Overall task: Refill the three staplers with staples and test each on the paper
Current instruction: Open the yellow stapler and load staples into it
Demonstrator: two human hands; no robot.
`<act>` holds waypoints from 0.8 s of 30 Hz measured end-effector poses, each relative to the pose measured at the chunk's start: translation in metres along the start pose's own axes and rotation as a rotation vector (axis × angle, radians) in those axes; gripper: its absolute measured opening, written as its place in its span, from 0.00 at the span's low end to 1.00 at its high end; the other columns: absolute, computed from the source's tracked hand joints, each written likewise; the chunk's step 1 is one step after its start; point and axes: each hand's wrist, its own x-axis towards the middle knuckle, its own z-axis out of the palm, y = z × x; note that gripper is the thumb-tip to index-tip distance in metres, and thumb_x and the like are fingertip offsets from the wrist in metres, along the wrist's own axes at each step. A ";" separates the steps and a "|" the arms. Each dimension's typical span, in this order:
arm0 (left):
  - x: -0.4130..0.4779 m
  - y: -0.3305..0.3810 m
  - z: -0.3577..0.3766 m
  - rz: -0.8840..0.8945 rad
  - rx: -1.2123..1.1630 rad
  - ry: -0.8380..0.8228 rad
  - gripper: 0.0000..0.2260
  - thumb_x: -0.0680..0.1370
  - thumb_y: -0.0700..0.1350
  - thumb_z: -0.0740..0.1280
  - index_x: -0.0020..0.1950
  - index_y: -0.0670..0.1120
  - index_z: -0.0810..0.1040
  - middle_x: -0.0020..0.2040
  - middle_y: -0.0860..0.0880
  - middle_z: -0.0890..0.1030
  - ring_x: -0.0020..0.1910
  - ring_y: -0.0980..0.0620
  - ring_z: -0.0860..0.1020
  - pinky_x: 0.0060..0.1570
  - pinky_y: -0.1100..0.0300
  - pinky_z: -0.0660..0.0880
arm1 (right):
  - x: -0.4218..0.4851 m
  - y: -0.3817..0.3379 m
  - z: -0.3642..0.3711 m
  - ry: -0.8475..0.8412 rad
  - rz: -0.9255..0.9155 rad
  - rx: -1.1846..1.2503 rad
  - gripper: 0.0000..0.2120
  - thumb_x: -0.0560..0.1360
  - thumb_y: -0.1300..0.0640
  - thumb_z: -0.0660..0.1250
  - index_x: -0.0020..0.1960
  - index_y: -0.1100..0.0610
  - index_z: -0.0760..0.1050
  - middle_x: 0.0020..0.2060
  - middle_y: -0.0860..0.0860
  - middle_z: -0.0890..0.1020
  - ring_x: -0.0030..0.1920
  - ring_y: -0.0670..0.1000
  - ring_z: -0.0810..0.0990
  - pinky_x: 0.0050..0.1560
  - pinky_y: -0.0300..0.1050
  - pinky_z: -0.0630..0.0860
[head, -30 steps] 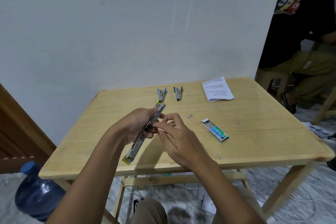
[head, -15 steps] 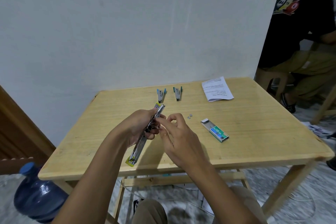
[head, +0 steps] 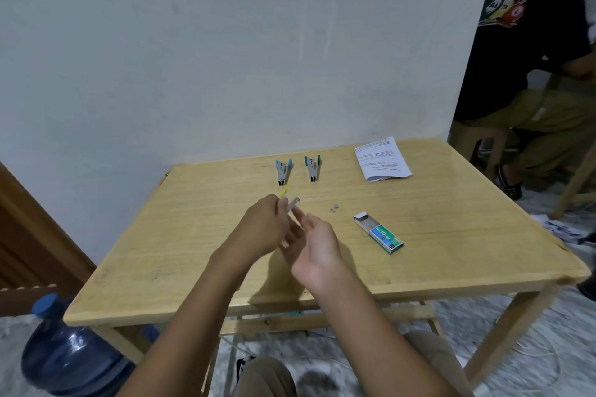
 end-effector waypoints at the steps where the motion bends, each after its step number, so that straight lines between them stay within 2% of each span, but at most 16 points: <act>1: 0.000 -0.002 0.005 0.052 0.098 0.029 0.15 0.85 0.50 0.53 0.46 0.44 0.73 0.40 0.45 0.79 0.39 0.45 0.77 0.34 0.56 0.71 | 0.002 0.001 0.001 0.015 0.036 0.029 0.17 0.85 0.55 0.52 0.55 0.59 0.78 0.46 0.55 0.83 0.43 0.52 0.80 0.42 0.44 0.73; 3: 0.001 -0.005 0.009 0.104 0.154 0.048 0.15 0.84 0.50 0.53 0.49 0.42 0.74 0.44 0.43 0.82 0.41 0.44 0.79 0.42 0.51 0.76 | 0.005 0.002 0.001 0.047 0.054 0.060 0.18 0.85 0.56 0.52 0.47 0.58 0.78 0.37 0.53 0.84 0.40 0.51 0.80 0.43 0.44 0.73; 5: 0.002 -0.006 0.010 0.138 0.134 0.069 0.14 0.84 0.50 0.55 0.49 0.43 0.74 0.42 0.45 0.82 0.39 0.45 0.80 0.41 0.50 0.77 | 0.005 0.002 0.000 0.054 0.053 0.128 0.19 0.85 0.56 0.52 0.45 0.59 0.78 0.32 0.53 0.85 0.36 0.52 0.84 0.37 0.43 0.77; 7: 0.001 -0.004 0.008 0.161 0.101 0.100 0.13 0.84 0.50 0.55 0.48 0.44 0.73 0.37 0.48 0.79 0.35 0.49 0.77 0.34 0.58 0.73 | 0.005 0.003 -0.002 0.045 0.051 0.178 0.18 0.84 0.57 0.52 0.47 0.61 0.78 0.33 0.55 0.86 0.32 0.52 0.85 0.30 0.42 0.80; 9: 0.000 -0.003 0.007 0.157 0.029 0.121 0.13 0.84 0.49 0.56 0.45 0.44 0.73 0.35 0.50 0.76 0.33 0.52 0.74 0.29 0.65 0.67 | 0.004 0.002 -0.005 0.029 0.041 0.186 0.15 0.84 0.59 0.53 0.50 0.62 0.78 0.42 0.58 0.85 0.41 0.54 0.85 0.36 0.46 0.82; 11: 0.001 -0.008 0.007 0.128 -0.068 0.115 0.15 0.84 0.50 0.55 0.42 0.44 0.72 0.34 0.50 0.74 0.33 0.51 0.72 0.31 0.63 0.67 | 0.004 -0.002 -0.008 0.008 0.012 0.182 0.13 0.83 0.61 0.54 0.56 0.63 0.76 0.48 0.59 0.83 0.47 0.55 0.83 0.44 0.48 0.80; 13: 0.003 -0.013 0.007 0.054 -0.220 0.090 0.17 0.84 0.51 0.55 0.43 0.41 0.73 0.35 0.48 0.71 0.33 0.50 0.71 0.30 0.60 0.68 | 0.003 -0.008 -0.012 0.020 -0.072 0.122 0.12 0.81 0.63 0.54 0.57 0.62 0.75 0.40 0.55 0.78 0.38 0.51 0.77 0.39 0.45 0.76; 14: 0.004 -0.015 0.008 -0.004 -0.331 0.069 0.17 0.84 0.52 0.55 0.44 0.41 0.73 0.35 0.47 0.69 0.31 0.50 0.70 0.28 0.60 0.67 | 0.006 -0.011 -0.016 0.053 -0.142 0.029 0.12 0.81 0.63 0.54 0.56 0.61 0.75 0.35 0.52 0.74 0.33 0.49 0.71 0.36 0.43 0.71; 16: 0.005 -0.018 0.011 -0.114 -0.583 0.021 0.17 0.84 0.52 0.55 0.46 0.41 0.75 0.33 0.47 0.68 0.26 0.53 0.68 0.24 0.62 0.64 | 0.007 -0.021 -0.023 0.153 -0.340 -0.370 0.12 0.82 0.60 0.53 0.53 0.56 0.75 0.34 0.49 0.69 0.32 0.46 0.66 0.34 0.41 0.65; 19: 0.004 -0.021 0.015 -0.224 -0.823 -0.055 0.17 0.84 0.51 0.56 0.48 0.40 0.75 0.31 0.47 0.67 0.24 0.53 0.67 0.22 0.63 0.62 | 0.008 -0.041 -0.031 0.243 -0.630 -1.090 0.14 0.82 0.58 0.51 0.53 0.51 0.75 0.38 0.48 0.74 0.35 0.47 0.71 0.35 0.44 0.67; 20: 0.003 -0.022 0.016 -0.249 -0.877 -0.083 0.16 0.84 0.50 0.56 0.49 0.39 0.75 0.31 0.47 0.67 0.23 0.52 0.66 0.21 0.63 0.61 | 0.009 -0.049 -0.032 0.256 -0.706 -1.323 0.15 0.82 0.58 0.50 0.54 0.51 0.75 0.41 0.48 0.76 0.38 0.49 0.74 0.38 0.44 0.69; 22: 0.003 -0.024 0.021 -0.296 -0.995 -0.134 0.16 0.85 0.49 0.55 0.51 0.38 0.74 0.30 0.47 0.67 0.23 0.52 0.66 0.20 0.64 0.61 | 0.017 -0.061 -0.031 0.278 -0.765 -1.754 0.15 0.82 0.57 0.52 0.58 0.52 0.76 0.52 0.50 0.79 0.52 0.52 0.77 0.50 0.48 0.71; 24: 0.005 -0.026 0.026 -0.346 -1.124 -0.188 0.15 0.85 0.50 0.55 0.52 0.39 0.74 0.30 0.47 0.67 0.23 0.53 0.65 0.18 0.65 0.61 | 0.030 -0.069 -0.029 0.292 -0.714 -2.000 0.15 0.81 0.58 0.53 0.60 0.54 0.76 0.59 0.53 0.77 0.59 0.56 0.75 0.57 0.51 0.70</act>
